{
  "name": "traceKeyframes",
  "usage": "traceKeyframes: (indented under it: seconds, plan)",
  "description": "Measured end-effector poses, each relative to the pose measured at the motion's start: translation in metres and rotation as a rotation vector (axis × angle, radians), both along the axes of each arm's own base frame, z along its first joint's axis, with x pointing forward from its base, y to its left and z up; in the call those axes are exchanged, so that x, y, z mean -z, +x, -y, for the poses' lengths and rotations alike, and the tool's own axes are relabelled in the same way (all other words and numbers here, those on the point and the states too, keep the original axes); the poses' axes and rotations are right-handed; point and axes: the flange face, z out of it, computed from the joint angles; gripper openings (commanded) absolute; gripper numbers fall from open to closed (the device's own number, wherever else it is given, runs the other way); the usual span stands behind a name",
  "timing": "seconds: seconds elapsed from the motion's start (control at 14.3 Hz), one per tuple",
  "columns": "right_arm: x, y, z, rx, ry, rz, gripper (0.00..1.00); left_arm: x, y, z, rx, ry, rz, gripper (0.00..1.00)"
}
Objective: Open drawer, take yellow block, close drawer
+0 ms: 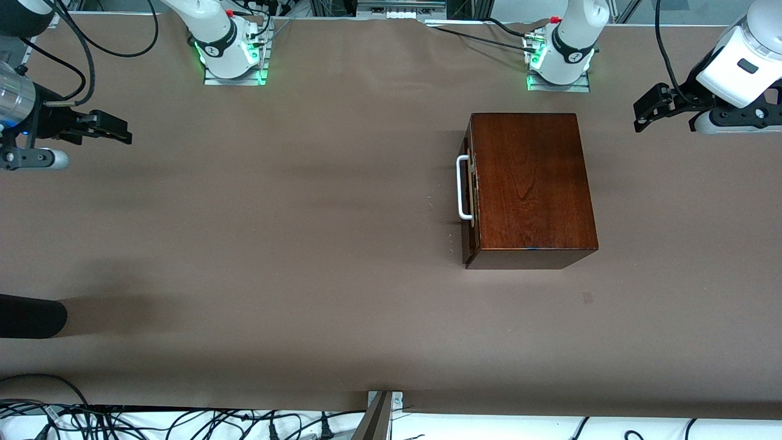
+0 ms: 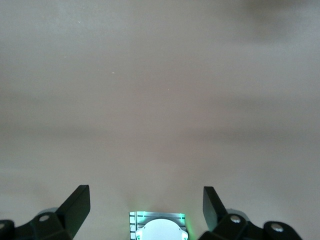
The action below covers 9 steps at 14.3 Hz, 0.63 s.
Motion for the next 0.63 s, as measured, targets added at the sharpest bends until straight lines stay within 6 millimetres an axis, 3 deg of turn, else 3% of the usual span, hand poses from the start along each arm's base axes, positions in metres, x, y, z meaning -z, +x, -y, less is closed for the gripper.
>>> traceKeyframes:
  seconds: [0.63]
  plan:
    - [0.0012, -0.0005, 0.0004, 0.001, 0.000, -0.008, 1.00, -0.0079, -0.0030, 0.0001, 0.001, -0.001, 0.009, 1.00]
